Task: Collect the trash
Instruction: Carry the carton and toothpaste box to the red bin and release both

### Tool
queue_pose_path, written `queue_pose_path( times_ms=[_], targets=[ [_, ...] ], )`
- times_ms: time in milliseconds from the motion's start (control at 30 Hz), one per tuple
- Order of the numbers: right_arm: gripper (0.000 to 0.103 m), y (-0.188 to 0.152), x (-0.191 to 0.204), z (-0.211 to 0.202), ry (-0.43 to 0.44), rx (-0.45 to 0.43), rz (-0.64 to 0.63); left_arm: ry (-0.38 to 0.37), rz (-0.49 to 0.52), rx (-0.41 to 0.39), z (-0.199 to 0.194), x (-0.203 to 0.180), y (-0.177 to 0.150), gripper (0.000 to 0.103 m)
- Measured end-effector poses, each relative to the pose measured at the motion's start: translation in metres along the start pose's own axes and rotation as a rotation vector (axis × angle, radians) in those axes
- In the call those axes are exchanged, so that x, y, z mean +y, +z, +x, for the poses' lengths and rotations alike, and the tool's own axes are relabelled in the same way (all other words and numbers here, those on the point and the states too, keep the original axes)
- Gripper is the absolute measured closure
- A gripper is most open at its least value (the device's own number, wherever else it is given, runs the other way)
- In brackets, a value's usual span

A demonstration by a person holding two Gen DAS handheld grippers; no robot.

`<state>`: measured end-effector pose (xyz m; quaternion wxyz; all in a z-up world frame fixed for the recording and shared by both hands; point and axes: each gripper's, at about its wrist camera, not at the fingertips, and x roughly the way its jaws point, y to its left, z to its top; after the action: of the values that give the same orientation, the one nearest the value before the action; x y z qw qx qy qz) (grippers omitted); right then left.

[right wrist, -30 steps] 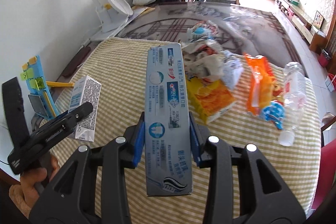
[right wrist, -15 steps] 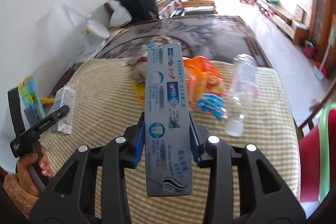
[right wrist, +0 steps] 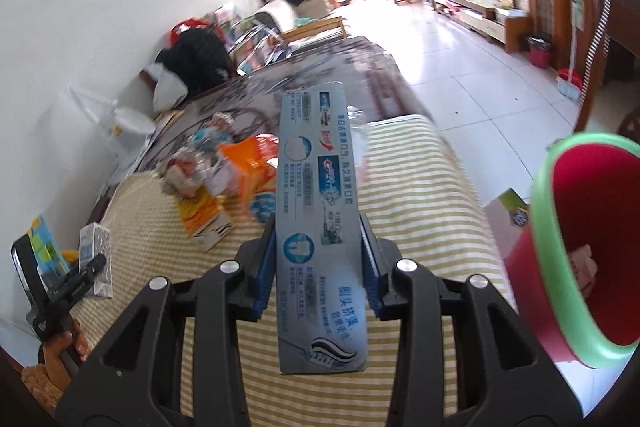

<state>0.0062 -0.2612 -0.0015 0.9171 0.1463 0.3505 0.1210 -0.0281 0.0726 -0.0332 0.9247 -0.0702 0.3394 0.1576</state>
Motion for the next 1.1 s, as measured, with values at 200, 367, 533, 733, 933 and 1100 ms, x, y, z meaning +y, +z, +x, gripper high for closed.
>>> queue_pose_path(
  times_ms=[200, 367, 533, 733, 933, 1100],
  targets=[
    [0.067, 0.002, -0.038, -0.021, -0.016, -0.051, 0.099, -0.107, 0.041, 0.015, -0.015, -0.049, -0.005, 0.051],
    [0.067, 0.008, -0.077, -0.052, -0.091, -0.147, 0.18, -0.237, 0.117, 0.023, -0.032, -0.103, -0.009, 0.051],
    [0.067, 0.01, -0.122, -0.08, -0.113, -0.224, 0.307, -0.371, 0.164, 0.044, -0.047, -0.154, -0.014, 0.051],
    [0.067, 0.005, -0.151, -0.093, -0.193, -0.234, 0.386, -0.511, 0.221, 0.079, -0.06, -0.212, -0.02, 0.051],
    [0.057, -0.002, -0.171, -0.091, -0.25, -0.205, 0.47, -0.63, 0.266, 0.095, -0.074, -0.263, -0.022, 0.051],
    [0.035, -0.006, -0.178, -0.113, -0.305, -0.316, 0.534, -0.748, 0.287, 0.128, -0.084, -0.303, -0.019, 0.051]
  ],
)
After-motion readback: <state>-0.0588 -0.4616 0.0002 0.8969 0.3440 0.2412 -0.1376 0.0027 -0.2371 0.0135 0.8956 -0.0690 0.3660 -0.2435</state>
